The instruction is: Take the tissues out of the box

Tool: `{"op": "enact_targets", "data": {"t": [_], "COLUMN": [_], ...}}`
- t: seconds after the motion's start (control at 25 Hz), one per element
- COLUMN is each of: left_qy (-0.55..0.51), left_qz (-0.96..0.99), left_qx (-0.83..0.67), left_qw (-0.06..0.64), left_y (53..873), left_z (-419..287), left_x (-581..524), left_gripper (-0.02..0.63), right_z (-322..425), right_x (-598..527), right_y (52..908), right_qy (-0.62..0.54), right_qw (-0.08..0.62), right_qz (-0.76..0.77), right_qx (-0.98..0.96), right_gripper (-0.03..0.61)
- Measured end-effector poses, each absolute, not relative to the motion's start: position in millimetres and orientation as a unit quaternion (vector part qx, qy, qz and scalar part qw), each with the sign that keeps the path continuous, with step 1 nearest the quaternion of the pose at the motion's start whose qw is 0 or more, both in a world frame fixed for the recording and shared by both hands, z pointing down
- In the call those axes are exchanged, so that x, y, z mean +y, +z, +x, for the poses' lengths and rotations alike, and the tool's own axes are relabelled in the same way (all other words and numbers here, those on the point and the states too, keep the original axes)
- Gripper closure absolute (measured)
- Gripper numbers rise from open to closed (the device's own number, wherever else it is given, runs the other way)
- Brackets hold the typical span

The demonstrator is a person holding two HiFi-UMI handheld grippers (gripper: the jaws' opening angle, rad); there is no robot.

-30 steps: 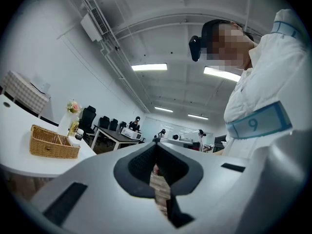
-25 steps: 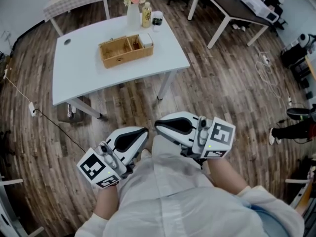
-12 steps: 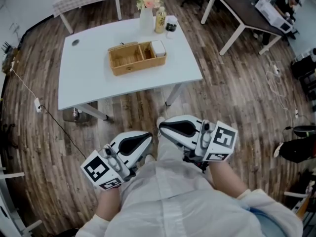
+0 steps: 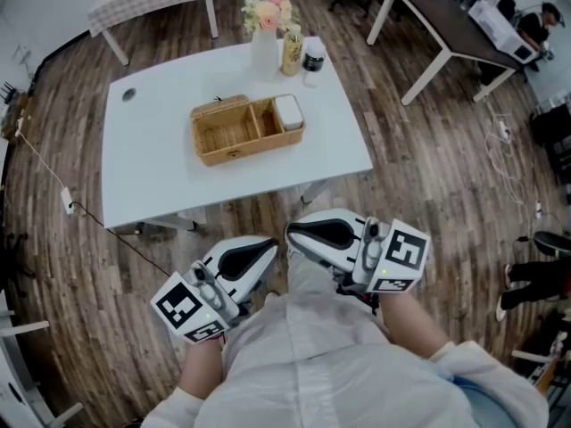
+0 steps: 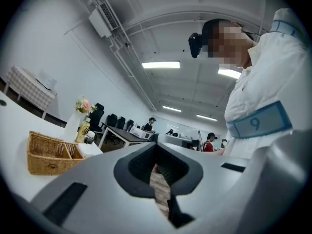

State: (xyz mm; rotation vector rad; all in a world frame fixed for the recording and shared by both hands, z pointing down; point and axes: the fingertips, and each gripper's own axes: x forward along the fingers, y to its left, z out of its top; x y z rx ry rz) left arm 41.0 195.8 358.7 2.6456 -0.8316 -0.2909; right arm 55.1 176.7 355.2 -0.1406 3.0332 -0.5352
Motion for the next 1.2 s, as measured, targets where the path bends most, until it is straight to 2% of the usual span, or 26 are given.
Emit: {"op": "enact_targets", "data": {"t": [1.2], "left_qy": [-0.082], "left_qz": [0.913], "left_qx": [-0.354], "left_qw": [0.187], "left_y": [361.8], "left_z": [22.1], "left_x": [10.8], "left_gripper": [0.612], "right_z": [51.3], "right_x": [-5.8], "right_y": [361.1], "right_qy": [-0.185], "right_qw": [0.007], "right_qz": [0.001], "right_qx": [0.983], "right_gripper": [0.545]}}
